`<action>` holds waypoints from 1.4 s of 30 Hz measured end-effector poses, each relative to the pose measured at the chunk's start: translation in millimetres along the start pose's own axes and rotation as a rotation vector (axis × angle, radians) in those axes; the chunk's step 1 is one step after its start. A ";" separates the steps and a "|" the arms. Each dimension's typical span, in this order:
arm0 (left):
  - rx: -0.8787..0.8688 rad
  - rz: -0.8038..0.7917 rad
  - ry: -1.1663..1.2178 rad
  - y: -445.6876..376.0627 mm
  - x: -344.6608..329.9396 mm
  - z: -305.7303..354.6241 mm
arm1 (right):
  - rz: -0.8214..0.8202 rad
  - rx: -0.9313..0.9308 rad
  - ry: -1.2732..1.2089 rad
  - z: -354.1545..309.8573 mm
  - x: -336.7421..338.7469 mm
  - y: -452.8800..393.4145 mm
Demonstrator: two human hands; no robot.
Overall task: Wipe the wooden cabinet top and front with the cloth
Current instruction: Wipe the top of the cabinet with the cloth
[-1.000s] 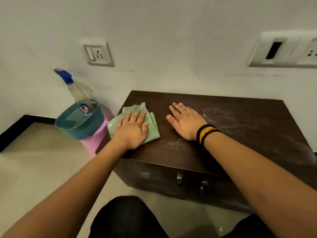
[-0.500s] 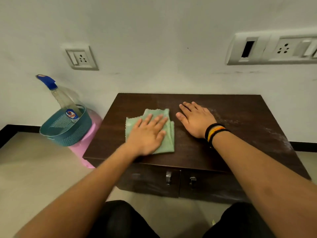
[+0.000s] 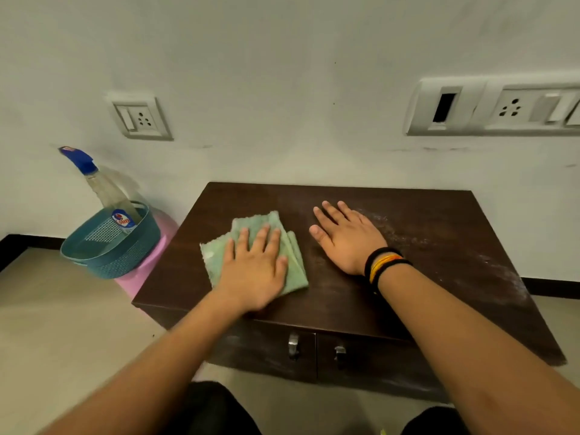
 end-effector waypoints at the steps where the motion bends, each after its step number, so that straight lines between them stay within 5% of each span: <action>1: -0.089 -0.002 0.011 11.9 -0.8 26.2 | 0.007 -0.001 -0.001 -0.2 0.6 -0.7; 4: -0.211 -0.003 0.062 -28.5 -2.9 56.2 | 0.008 0.011 -0.023 -3.2 4.1 -3.5; 8: 0.043 -0.029 0.037 -40.2 1.1 -8.4 | -0.066 0.005 0.048 25.8 9.8 1.3; 13: -0.228 0.001 0.038 -11.7 -7.1 59.5 | -0.085 -0.043 0.118 49.0 14.0 5.5; 18: -0.015 -0.055 0.016 -40.1 -5.3 15.8 | -0.082 -0.041 0.086 52.4 15.3 10.9; 22: -0.296 0.020 0.061 -5.4 -7.2 80.9 | -0.057 -0.014 0.113 52.8 15.2 9.1; 27: -0.007 -0.032 0.038 -51.6 -4.5 33.9 | -0.068 -0.035 0.104 75.5 24.4 24.3; 32: -0.306 0.007 0.072 -14.9 -7.6 109.9 | -0.066 0.017 0.114 84.4 24.1 27.9; 37: 0.005 -0.054 0.065 -66.6 -5.0 59.3 | -0.082 -0.011 0.124 104.3 31.2 35.4; 42: -0.292 -0.005 0.092 -42.9 -8.6 136.0 | -0.093 -0.027 0.134 114.6 33.2 38.4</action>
Point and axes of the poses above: each hand's wrist, its own y-axis away from the middle knuckle, its own x-axis out of the back of the hand, z = x × y, the point moved 5 cm from there along -y, towards the middle knuckle, and after that the axes turned 8 degrees about z, right-handed, at the moved point
